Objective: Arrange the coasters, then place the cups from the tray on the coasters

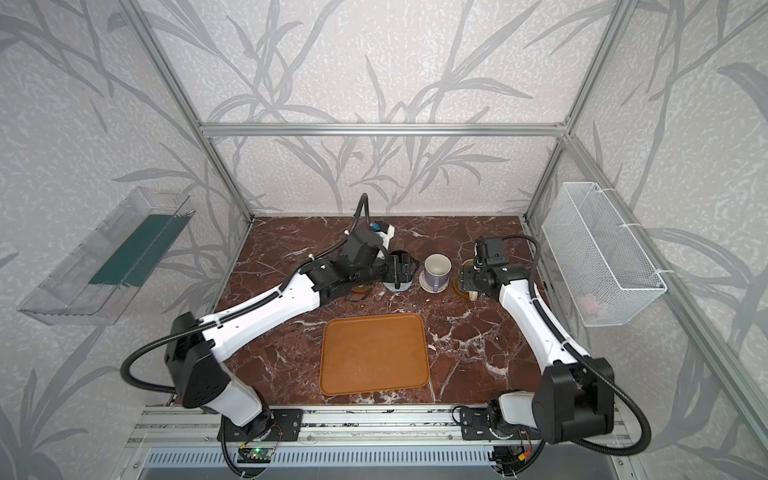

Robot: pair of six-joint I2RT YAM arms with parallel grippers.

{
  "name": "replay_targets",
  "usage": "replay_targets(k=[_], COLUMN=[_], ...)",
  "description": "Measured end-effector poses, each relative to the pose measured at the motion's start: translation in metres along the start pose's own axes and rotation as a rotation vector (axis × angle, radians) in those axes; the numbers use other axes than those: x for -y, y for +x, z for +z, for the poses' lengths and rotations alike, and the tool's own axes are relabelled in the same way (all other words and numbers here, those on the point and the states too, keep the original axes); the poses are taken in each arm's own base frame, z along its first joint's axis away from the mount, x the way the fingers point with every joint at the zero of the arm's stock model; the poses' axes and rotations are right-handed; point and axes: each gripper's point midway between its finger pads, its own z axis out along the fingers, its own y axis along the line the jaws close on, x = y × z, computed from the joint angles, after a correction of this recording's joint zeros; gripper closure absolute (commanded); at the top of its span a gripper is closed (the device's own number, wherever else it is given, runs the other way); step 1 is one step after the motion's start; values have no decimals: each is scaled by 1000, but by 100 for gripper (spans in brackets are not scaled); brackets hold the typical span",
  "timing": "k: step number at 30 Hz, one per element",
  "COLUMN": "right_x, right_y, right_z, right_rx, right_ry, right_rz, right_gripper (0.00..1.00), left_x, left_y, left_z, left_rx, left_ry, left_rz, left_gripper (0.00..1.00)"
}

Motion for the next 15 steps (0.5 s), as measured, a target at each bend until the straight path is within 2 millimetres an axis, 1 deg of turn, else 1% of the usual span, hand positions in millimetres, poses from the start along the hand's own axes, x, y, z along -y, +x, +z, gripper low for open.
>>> replay_targets(k=[1, 4, 5, 7, 9, 11, 13, 15], right_x=[-3, -14, -18, -25, -28, -22, -18, -12], right_y=[2, 13, 17, 25, 33, 41, 48, 54], right_z=[-8, -22, -25, -27, -25, -19, -12, -6], right_rx=[20, 64, 78, 106, 143, 178, 211, 248], right_ry=[-12, -46, -58, -81, -99, -88, -77, -59], right_rz=[-7, -38, -52, -75, -95, -103, -123, -134], right_gripper=[1, 1, 1, 0, 1, 0, 0, 1], left_x=[-9, -44, -61, -94, -132, -168, -191, -207], left_y=[-1, -3, -1, 6, 12, 21, 29, 35], left_z=[-11, -44, -55, -71, -86, -100, -114, -126], left_rx=[26, 105, 133, 160, 181, 196, 216, 246], left_ry=[-22, -102, -140, -216, -317, -433, -522, -590], left_rz=[25, 87, 104, 121, 135, 152, 172, 194], left_gripper=[1, 1, 2, 2, 1, 1, 1, 1])
